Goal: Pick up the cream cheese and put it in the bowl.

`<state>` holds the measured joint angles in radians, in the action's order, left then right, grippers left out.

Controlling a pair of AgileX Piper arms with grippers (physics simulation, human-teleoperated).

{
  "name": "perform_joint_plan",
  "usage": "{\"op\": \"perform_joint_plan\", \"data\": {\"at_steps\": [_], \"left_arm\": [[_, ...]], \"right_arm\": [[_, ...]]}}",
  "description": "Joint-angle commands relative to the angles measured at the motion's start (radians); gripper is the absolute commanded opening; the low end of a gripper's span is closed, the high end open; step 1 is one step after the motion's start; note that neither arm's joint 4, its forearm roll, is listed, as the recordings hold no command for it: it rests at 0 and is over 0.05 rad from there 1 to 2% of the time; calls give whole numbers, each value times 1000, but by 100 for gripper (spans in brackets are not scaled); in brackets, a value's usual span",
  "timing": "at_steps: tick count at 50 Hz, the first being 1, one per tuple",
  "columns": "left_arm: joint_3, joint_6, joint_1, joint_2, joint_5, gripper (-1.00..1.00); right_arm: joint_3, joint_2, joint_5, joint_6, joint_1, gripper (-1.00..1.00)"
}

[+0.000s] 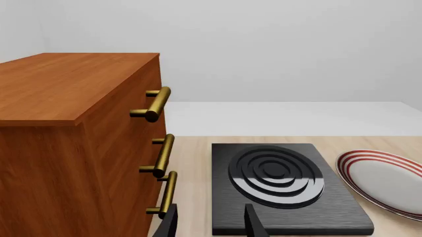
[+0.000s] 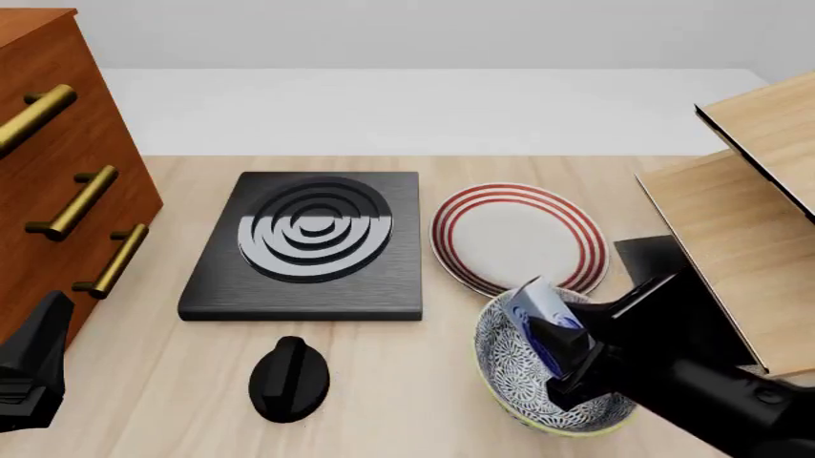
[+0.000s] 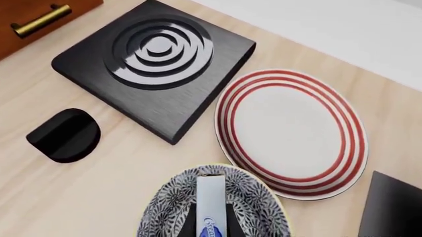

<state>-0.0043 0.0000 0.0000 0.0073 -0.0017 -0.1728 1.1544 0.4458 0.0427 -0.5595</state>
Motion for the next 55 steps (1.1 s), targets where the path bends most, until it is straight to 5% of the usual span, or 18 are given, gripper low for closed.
{"op": "perform_joint_plan", "data": {"at_steps": [1,22,23,43,55], "left_arm": [[0,0,0,0,0,100],[0,0,0,0,0,100],[0,0,0,0,0,100],[0,0,0,0,0,100],[0,0,0,0,0,100]], "right_arm": [[3,26,32,-13,4,-100],[0,35,31,-16,-2,-100],[0,36,31,-16,-2,100],[-7,1,-5,-18,-4,100],[-99,-258,-279,8,-9,100]]}}
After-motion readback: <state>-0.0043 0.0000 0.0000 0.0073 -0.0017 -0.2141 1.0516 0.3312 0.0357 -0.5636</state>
